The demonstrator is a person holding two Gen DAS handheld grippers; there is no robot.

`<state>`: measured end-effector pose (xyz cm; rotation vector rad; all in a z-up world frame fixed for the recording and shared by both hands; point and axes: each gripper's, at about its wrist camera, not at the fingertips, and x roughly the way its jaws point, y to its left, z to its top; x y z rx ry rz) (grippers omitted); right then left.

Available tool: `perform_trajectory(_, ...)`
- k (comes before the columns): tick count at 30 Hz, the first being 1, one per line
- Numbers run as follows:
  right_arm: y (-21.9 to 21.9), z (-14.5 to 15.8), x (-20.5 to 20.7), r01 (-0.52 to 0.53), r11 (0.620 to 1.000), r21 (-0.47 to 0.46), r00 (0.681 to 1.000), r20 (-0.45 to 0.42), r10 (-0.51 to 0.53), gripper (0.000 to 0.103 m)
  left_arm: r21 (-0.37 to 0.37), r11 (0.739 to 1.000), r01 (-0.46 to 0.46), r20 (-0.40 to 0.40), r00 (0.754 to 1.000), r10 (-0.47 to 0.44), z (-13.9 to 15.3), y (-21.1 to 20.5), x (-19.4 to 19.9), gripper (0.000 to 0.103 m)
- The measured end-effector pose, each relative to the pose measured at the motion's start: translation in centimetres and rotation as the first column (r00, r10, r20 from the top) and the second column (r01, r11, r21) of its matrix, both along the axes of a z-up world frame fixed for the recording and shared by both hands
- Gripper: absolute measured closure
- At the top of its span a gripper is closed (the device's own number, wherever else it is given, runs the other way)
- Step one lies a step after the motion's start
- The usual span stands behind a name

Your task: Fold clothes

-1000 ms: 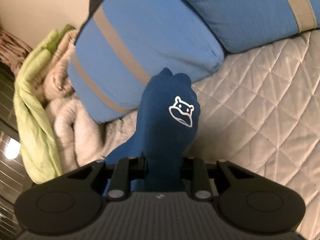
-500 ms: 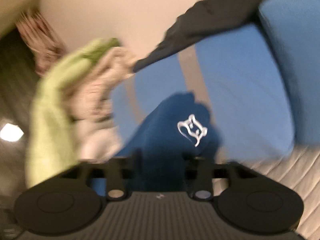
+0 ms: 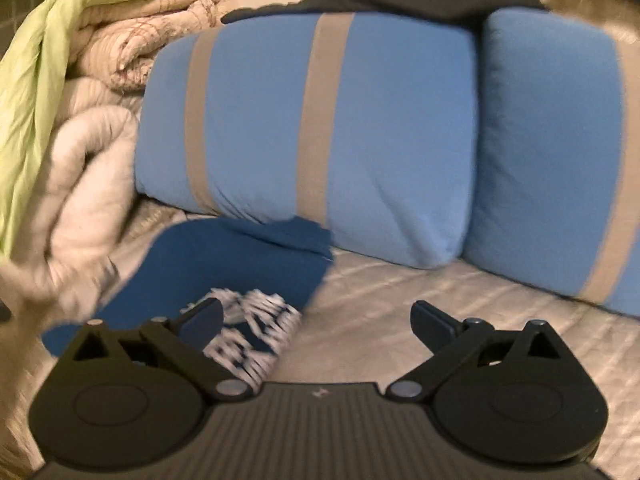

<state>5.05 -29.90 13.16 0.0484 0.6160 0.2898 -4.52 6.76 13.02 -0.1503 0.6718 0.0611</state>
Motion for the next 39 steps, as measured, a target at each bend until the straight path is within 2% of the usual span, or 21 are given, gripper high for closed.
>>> perform_trajectory(3, -1.9, -0.3, -3.1, 0.0, 0.997, -0.076, 0.999, 0.041, 0.003, 0.0, 0.022, 0.999, 0.027, 0.014, 1.0, -0.027, 0.4, -0.8, -1.2, 0.034)
perform_trajectory(6, -3.5, -0.4, -5.6, 0.01, 0.992, -0.128, 0.999, 0.046, -0.004, 0.0, 0.023, 0.998, 0.055, 0.025, 0.998, -0.056, 0.8, -1.6, -2.1, 0.034)
perform_trajectory(14, -9.3, 0.4, -11.3, 0.029, 0.981, -0.193, 0.999, 0.028, -0.024, 0.0, 0.046, 0.989, 0.141, 0.021, 0.99, -0.142, 2.0, -3.7, -3.7, 0.033)
perform_trajectory(16, -11.0, 1.0, -12.6, 0.028, 0.982, -0.189, 1.0, 0.015, -0.026, 0.0, 0.043, 0.987, 0.157, 0.016, 0.987, -0.158, 2.4, -3.7, -4.1, 0.033)
perform_trajectory(24, -20.3, 4.8, -17.2, 0.103, 0.993, -0.048, 0.994, -0.018, -0.104, 0.0, 0.037, 0.98, 0.198, 0.013, 0.98, -0.199, 4.6, -3.0, -5.4, 0.033)
perform_trajectory(34, -29.7, 9.1, -22.8, 0.22, 0.974, -0.044, 0.975, 0.03, -0.219, 0.0, 0.09, 0.974, 0.209, 0.042, 0.976, -0.214, 8.3, -1.0, -6.5, 0.033)
perform_trajectory(39, -34.4, 11.4, -25.9, 0.31, 0.951, -0.001, 0.949, 0.066, -0.309, 0.0, 0.096, 0.98, 0.175, 0.083, 0.98, -0.183, 10.9, 0.7, -7.2, 0.033)
